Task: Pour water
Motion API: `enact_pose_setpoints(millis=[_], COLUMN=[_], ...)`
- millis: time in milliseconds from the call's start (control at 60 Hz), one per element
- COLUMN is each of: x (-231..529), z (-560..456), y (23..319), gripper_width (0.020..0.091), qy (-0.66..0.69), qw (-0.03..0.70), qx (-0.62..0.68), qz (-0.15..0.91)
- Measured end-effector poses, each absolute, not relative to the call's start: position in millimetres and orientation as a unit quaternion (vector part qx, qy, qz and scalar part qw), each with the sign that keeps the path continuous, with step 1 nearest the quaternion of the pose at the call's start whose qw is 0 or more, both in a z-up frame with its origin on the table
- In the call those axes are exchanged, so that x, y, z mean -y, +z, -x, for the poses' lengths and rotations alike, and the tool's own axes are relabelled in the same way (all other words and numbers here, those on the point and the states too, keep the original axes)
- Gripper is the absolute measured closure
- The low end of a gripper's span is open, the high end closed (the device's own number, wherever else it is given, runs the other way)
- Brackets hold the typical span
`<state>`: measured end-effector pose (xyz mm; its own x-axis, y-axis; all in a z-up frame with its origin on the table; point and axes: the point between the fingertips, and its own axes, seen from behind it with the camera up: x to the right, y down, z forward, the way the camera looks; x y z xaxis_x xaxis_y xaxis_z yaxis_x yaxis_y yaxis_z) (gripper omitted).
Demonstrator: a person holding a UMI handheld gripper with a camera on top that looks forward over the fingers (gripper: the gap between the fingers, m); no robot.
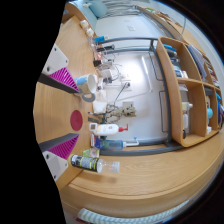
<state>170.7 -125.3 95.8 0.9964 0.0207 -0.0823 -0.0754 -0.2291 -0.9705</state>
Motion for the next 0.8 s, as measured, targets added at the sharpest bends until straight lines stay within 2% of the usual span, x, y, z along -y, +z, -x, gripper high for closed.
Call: enact_pose_setpoints(millis=[200,217,250,283,667,767,800], x=[136.5,115.2,131.0,128.4,43.8,27.3,23.8], z=[-245.0,-228.5,-267.4,-284.3,-371.6,-372.6,-370.5], y=[79.2,90.8,75.7,72.4,83.2,84.2,85.3], gripper_width=[0.0282,0.0282,0.0290,0.0287,0.0283,0.0297,0.0324], qy=[0.019,0.014,0.008,0.001,-0.067,-0.073,-0.070], qw=[0.618,0.618,0.615,0.616,0.645,0.649,0.652], qx=[-0.044,-0.048,-0.055,-0.062,-0.056,-0.048,-0.046], qz=[0.784,0.785,0.787,0.785,0.759,0.756,0.754])
